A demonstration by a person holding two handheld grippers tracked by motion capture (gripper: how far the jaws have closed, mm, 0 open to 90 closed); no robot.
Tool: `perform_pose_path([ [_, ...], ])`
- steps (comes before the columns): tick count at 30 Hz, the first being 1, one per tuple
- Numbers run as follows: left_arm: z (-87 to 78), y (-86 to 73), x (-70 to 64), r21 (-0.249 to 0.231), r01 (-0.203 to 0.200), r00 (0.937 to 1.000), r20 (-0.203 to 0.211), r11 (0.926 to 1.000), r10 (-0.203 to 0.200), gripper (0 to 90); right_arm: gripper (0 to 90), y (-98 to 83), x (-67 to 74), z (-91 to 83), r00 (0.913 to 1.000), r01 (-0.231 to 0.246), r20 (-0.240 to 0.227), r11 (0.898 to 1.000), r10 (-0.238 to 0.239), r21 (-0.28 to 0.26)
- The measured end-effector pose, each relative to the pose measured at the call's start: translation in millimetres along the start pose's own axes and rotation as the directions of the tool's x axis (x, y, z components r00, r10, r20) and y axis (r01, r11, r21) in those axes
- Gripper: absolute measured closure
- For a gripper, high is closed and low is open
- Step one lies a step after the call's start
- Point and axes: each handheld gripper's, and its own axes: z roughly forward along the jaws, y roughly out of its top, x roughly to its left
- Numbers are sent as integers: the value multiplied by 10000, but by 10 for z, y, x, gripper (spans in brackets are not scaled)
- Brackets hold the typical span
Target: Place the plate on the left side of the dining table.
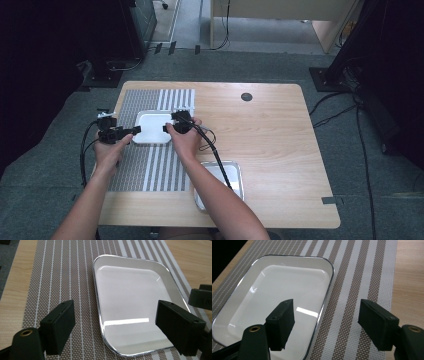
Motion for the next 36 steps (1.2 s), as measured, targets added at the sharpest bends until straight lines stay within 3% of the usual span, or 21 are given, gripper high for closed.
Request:
perform_pose_path([
  [5, -57, -39, 0, -48, 231, 9993, 279, 9997, -230, 158, 279, -14, 0, -91, 9996, 11, -297, 10000, -12, -61],
  [11, -200, -85, -29, -481, 304, 9977, 626, 9984, -274, 158, 280, -55, -27, -256, 9978, -176, -636, 9998, 168, -122],
  [14, -265, -118, -77, -470, 354, 9976, 610, 9983, -325, 158, 280, -71, -51, -330, 9972, -262, -709, 9995, 251, -150],
  [19, -345, -171, -149, -628, 202, 9978, 639, 9978, -162, 159, 281, -79, -64, -416, 9975, -244, -666, 9996, 236, -114],
  [20, -380, -206, -176, -780, 58, 9977, 684, 9969, -5, 159, 281, -84, -66, -470, 9959, -454, -790, 9989, 440, -153],
  [26, -458, -307, -243, -1169, -117, 9997, 196, 9931, 141, 159, 281, -108, -98, -600, 9953, -456, -867, 9984, 425, -337],
  [30, -492, -384, -268, -1134, -382, 9992, 92, 9928, 395, 159, 280, -121, -145, -693, 9952, -445, -893, 9981, 406, -423],
  [36, -539, -502, -253, -1055, -389, 9990, 175, 9937, 409, 159, 280, -150, -235, -805, 9924, -616, -1091, 9971, 565, -443],
])
